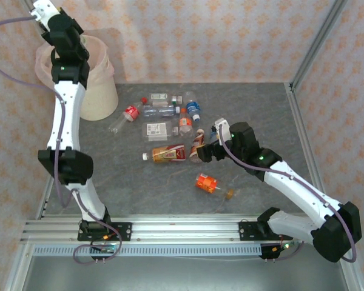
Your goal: Put the plastic bottles in the bin
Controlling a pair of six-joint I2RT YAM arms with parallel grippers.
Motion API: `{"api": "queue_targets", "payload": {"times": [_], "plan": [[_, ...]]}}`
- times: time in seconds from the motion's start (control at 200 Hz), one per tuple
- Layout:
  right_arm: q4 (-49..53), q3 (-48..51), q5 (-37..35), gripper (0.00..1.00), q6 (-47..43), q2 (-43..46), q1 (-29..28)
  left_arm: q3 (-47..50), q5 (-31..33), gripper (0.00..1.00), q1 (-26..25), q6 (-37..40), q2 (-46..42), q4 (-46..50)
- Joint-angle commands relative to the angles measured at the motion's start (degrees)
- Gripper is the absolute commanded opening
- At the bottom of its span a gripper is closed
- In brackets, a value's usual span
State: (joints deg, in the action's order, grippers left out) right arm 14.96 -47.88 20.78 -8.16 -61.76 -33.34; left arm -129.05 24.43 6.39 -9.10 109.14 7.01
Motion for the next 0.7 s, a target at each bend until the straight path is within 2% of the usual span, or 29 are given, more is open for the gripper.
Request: {"api": "queue_targets", "payload": {"times": [0.0, 0.14, 0.385, 0.555, 0.646, 0.696], "plan": [[1.7, -1.5, -0.9, 0.99, -3.8, 0.5, -0.2, -8.9, -1.8, 0.0, 2.7, -7.4, 5.7, 11.8], [3.5, -2.7, -0.9, 0.99, -4.8, -0.2, -0.3, -15.9, -2.9, 0.0, 3.7, -9.6, 12.1, 16.5], [5.0, -2.9, -0.5, 0.99, -7.0, -0.4, -0.2, -14.4, -12.6, 0.0, 4.3, -17.2, 15.9, 19.2], [6.0, -3.1, 1.0, 0.99, -8.1, -0.5, -0.2, -15.5, -17.0, 0.19, 4.4, -21.1, 18.4, 20.0], [6.9, -2.8, 1.4, 0.99, -8.8, -0.6, -0.2, -16.7, -18.5, 0.36, 4.4, -21.2, 19.0, 21.0], [7.4, -2.7, 1.2, 0.99, -9.2, -0.9, -0.2, -17.7, -19.2, 0.51, 4.5, -22.7, 19.0, 22.5]]}}
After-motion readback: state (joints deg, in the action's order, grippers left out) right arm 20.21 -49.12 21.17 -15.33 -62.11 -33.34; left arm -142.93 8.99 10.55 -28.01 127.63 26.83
